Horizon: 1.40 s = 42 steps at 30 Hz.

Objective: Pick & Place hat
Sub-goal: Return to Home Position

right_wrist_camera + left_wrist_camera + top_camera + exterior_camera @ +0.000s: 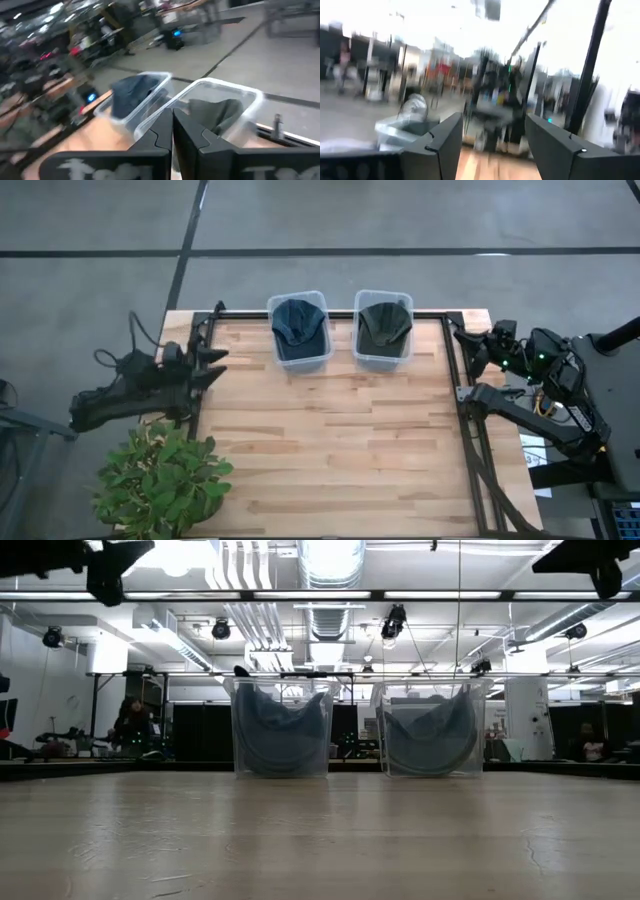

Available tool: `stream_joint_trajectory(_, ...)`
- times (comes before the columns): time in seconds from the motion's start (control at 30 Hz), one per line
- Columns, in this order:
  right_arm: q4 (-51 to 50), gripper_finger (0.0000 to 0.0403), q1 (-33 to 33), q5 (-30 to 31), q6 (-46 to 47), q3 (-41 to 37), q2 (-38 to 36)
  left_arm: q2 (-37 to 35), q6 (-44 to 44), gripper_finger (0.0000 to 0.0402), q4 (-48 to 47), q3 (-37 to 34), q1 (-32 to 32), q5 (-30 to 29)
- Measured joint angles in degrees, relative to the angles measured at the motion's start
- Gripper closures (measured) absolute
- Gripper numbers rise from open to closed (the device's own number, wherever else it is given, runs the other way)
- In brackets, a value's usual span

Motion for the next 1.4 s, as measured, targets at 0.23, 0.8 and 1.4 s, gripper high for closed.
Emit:
stream_joint_trajectory(0.23,7.51,0.0394,0.02,-17.01,-6.43,-4.92,0.36,-8.7,-4.62,0.0193,4.3,-11.53,0.0,-0.15)
stream_joint_trajectory(0.8,23.57,0.0394,0.01,-17.5,-6.39,-24.51,-0.19,-5.29,-16.11,0.0193,5.28,-20.14,0.04,-3.69)
stream_joint_trajectory(1.4,21.4,0.0394,0.42,-11.97,-1.07,-29.38,-11.06,-5.4,-7.03,0.0193,4.53,-20.23,0.04,-6.47)
